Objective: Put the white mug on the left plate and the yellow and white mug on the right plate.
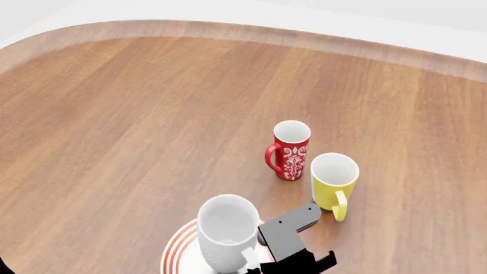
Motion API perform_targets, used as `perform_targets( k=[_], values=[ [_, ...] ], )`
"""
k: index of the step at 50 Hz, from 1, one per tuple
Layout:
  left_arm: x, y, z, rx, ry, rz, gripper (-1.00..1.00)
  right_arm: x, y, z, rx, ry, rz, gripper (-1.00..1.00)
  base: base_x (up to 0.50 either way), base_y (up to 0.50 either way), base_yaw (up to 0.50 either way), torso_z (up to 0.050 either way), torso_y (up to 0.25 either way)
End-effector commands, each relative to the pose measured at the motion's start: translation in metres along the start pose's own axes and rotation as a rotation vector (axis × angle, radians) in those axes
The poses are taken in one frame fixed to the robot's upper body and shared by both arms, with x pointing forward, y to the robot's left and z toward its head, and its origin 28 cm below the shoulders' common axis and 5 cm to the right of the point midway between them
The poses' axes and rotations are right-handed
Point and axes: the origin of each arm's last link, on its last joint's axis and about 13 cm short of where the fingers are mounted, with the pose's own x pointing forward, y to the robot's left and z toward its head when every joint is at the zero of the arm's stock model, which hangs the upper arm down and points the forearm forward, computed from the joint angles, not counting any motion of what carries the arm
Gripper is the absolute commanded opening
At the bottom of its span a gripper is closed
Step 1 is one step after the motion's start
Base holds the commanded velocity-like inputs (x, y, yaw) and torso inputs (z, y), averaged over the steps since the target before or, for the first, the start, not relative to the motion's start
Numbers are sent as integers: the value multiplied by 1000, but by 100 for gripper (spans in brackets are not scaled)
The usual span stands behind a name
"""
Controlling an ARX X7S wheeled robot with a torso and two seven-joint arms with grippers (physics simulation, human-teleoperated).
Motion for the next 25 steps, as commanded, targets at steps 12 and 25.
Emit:
perform_targets(
  k=[12, 25],
  values=[
    [-4, 1, 1, -15, -8, -12, 100, -13, 11, 3, -28, -94, 24, 100, 0, 0, 0, 0, 0],
    [-4, -1, 1, -4, -10, -18, 100, -135, 29, -56, 41, -191, -114, 100, 0, 0, 0, 0, 0]
  ],
)
